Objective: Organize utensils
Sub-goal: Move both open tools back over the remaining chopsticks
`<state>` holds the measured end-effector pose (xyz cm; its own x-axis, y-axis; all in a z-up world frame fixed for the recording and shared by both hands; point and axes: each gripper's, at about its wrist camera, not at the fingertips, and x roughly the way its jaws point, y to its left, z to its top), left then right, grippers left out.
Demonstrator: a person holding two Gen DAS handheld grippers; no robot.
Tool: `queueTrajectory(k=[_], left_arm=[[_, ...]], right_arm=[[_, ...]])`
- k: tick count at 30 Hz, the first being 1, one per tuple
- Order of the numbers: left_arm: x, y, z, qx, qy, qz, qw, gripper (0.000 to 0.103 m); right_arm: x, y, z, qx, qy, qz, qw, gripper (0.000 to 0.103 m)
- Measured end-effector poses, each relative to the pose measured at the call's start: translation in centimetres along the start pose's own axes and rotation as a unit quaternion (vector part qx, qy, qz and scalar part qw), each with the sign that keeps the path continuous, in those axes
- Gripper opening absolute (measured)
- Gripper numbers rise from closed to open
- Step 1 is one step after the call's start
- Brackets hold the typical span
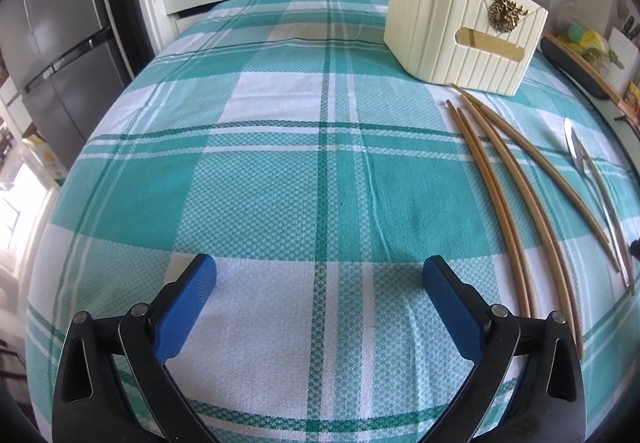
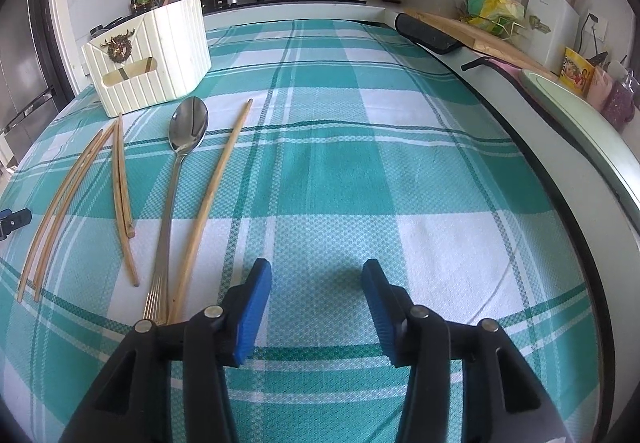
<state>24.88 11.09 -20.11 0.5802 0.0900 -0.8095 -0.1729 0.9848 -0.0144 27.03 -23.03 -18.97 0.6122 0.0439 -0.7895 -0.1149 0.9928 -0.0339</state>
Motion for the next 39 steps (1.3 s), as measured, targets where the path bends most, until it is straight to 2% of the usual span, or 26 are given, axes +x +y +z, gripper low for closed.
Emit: queueTrajectory(k=[39], left_arm=[[0.06,-0.18,-0.07,0.002,0.000,0.001,1.0000,0.103]], right_arm=[[0.06,0.04,-0.03,0.001,0.000,0.000,1.000,0.049]])
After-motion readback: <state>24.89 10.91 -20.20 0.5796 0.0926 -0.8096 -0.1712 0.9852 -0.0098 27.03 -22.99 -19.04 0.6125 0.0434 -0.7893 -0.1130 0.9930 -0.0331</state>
